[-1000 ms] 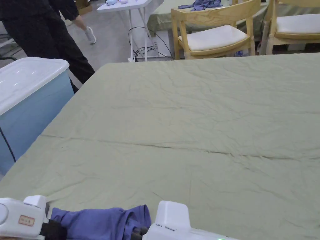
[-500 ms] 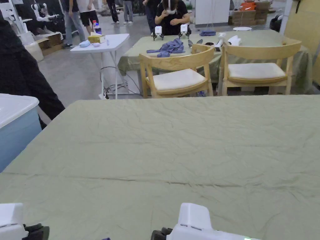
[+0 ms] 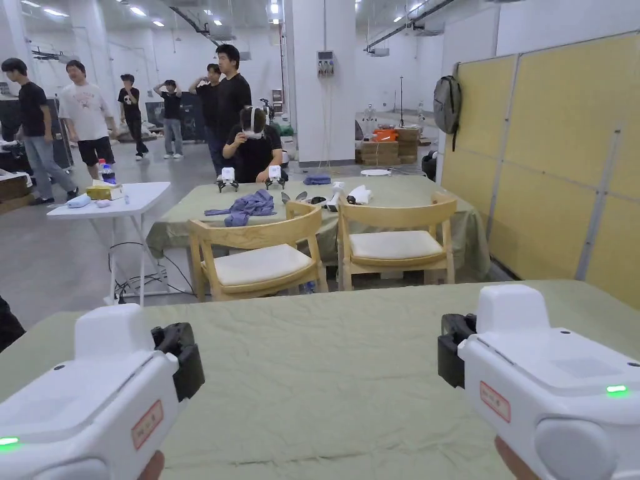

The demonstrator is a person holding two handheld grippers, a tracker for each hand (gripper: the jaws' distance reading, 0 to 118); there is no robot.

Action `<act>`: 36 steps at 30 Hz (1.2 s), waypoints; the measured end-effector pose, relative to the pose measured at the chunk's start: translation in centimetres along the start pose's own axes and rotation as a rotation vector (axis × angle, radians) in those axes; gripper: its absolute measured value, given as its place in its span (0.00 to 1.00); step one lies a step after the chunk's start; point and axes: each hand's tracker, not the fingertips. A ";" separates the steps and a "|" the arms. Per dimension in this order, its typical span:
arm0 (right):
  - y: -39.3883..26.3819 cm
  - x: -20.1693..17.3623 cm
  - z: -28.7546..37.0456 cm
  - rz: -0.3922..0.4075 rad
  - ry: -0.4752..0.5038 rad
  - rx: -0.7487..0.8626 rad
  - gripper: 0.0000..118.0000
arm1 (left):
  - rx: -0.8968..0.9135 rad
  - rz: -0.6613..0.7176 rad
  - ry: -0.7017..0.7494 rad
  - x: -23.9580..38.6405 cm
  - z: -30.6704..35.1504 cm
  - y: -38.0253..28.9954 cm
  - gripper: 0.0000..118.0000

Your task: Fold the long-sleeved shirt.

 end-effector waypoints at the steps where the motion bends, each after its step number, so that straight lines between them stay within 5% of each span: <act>1: 0.4 0.2 0.4 -0.007 -0.002 0.012 0.02 | 0.016 -0.013 0.012 0.9 0.3 0.3 0.02; 12: 0.8 0.5 1.7 -0.009 0.029 0.064 0.03 | 0.079 -0.099 0.135 3.2 2.6 1.0 0.02; 22: 1.8 0.4 1.7 -0.022 0.025 0.091 0.04 | 0.074 -0.093 0.106 3.1 3.0 1.4 0.07; 23: 1.9 0.3 1.6 -0.019 0.026 0.086 0.09 | 0.076 -0.097 0.097 3.1 3.0 1.5 0.14; 24: 1.9 0.3 1.5 -0.011 0.044 0.083 0.26 | 0.083 -0.110 0.098 3.1 2.8 1.5 0.40; 25: 2.0 0.3 1.2 -0.004 0.052 0.080 0.68 | 0.084 -0.127 0.127 3.2 2.6 1.4 0.93; 26: 2.0 0.2 0.8 -0.009 0.029 0.072 1.00 | 0.069 -0.117 0.194 3.1 3.9 1.2 0.98; 29: 2.4 -0.2 2.0 -0.017 -0.027 0.166 1.00 | 0.130 -0.119 0.152 3.3 4.3 2.8 1.00; 36: 2.3 0.2 1.2 -0.032 0.029 0.117 1.00 | 0.117 -0.138 0.124 3.1 3.5 2.0 1.00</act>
